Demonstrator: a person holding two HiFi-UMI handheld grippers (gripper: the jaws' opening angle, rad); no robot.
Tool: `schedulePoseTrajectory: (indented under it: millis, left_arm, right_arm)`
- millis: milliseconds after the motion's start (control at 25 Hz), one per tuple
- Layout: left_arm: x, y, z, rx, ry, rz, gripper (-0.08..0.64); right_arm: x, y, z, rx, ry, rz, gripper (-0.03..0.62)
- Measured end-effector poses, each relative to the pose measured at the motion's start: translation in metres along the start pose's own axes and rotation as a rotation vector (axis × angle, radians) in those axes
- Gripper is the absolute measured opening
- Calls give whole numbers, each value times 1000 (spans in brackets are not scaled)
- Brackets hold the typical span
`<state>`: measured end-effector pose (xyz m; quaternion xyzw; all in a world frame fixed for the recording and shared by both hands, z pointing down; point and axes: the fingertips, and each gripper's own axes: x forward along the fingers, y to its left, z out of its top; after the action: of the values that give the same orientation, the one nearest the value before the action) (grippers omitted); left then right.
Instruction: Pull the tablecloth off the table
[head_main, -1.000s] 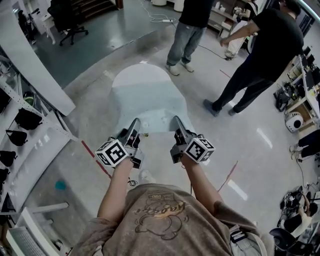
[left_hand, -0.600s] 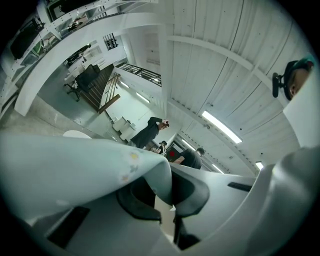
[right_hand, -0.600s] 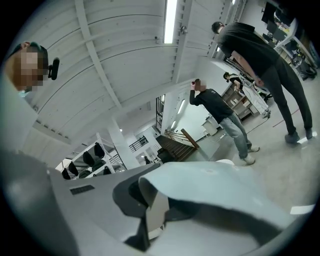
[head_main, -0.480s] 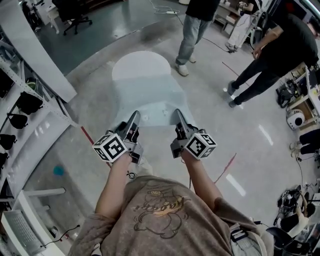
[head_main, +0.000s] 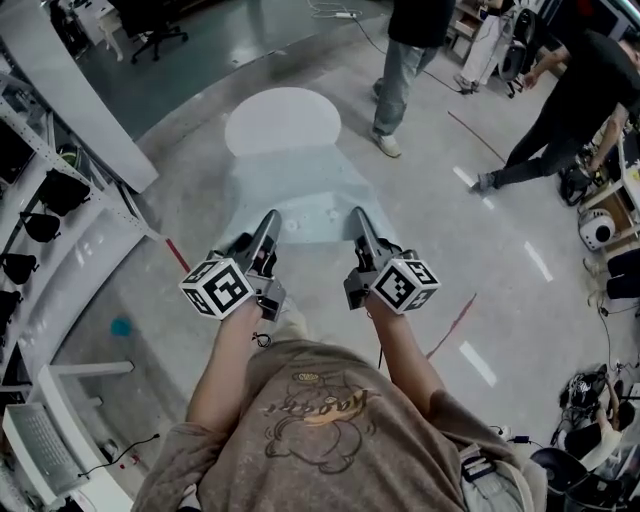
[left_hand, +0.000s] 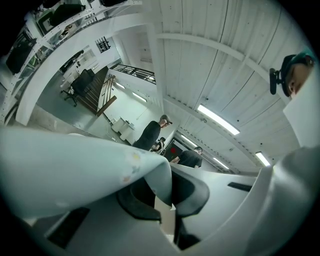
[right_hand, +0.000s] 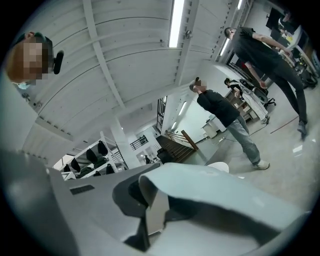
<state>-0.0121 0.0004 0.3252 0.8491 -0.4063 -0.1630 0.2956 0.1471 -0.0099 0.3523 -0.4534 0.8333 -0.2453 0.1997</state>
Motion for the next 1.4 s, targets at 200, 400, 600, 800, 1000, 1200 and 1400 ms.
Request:
schedulePoseTrajectory:
  millis: [200, 400, 600, 800, 1000, 1200, 1400]
  left_arm:
    - [-8, -8, -3, -4, -3, 5, 21]
    - [-13, -17, 5, -2, -8, -2, 21]
    - [-22, -25, 14, -19, -23, 10, 21]
    - [-32, -30, 26, -36, -25, 16, 21]
    - [-29, -33, 27, -28, -4, 37, 21]
    - [-34, -23, 34, -17, 22, 39, 21]
    - [-37, 0, 35, -10, 52, 57, 23]
  right_arm:
    - [-10, 6, 0, -12, 3, 6, 28]
    - [-12, 19, 10, -40, 10, 17, 31]
    - [-14, 34, 16, -56, 22, 13, 31]
    - [-13, 52, 23, -51, 32, 4, 29]
    - [-14, 52, 26, -25, 42, -6, 29]
    - [-7, 59, 18, -19, 57, -31, 29]
    - [9, 56, -2, 21, 89, -64, 28]
